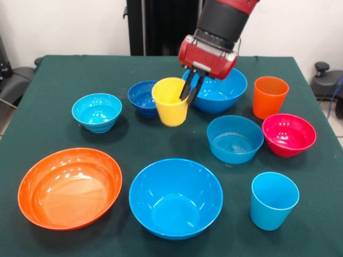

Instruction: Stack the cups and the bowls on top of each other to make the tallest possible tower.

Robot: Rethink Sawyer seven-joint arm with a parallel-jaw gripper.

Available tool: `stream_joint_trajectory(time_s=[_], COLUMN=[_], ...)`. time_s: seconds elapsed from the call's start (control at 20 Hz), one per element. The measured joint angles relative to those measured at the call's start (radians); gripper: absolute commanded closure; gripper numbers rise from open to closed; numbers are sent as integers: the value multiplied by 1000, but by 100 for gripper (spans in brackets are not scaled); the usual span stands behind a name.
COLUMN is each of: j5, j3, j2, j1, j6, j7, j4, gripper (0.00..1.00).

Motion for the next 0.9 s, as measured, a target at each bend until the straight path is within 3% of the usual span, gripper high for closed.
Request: stream_joint_trajectory(time_s=[0.45, 0.9], j5=[-1, -1], j3=[-6, -14], j2=[-64, -82], j1=[21, 46], j6=[76, 96], j7=[0, 0], j4=[36, 49], gripper=[100, 100])
